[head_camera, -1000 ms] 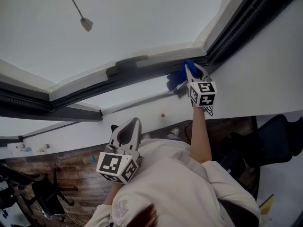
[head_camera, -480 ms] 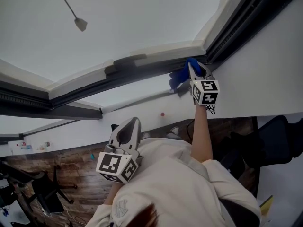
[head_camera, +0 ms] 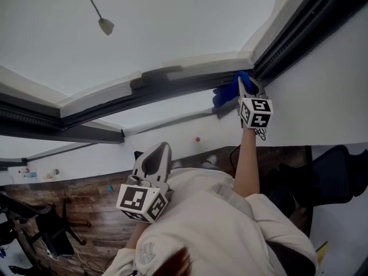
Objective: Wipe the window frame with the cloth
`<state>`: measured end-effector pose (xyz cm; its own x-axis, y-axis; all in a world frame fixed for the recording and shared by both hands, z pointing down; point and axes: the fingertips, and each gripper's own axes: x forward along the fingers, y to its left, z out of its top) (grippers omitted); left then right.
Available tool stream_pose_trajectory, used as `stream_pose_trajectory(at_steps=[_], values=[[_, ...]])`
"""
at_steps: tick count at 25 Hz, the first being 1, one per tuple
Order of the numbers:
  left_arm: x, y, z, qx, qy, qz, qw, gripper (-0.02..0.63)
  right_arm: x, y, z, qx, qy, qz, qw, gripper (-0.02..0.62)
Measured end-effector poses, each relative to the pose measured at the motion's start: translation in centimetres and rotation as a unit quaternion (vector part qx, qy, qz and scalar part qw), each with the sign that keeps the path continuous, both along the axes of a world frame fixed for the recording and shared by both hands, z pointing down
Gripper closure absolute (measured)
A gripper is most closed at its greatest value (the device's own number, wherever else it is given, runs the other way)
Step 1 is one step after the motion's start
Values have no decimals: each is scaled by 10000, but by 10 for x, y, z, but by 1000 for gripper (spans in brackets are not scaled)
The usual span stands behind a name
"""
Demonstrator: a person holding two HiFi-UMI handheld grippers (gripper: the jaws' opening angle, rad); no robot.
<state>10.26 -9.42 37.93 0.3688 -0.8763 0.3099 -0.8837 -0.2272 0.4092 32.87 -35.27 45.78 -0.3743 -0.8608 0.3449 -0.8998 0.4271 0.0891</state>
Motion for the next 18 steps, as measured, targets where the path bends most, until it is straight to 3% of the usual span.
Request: stream_pose_trajectory(at_steps=[10, 18], values=[[-6, -2, 2, 5, 26, -41, 10000, 600, 13, -5, 0, 56, 385, 230, 9990, 546], [-8, -7, 2, 26, 50, -108, 9999, 600, 21, -9, -1, 78, 404, 329, 9986, 546]])
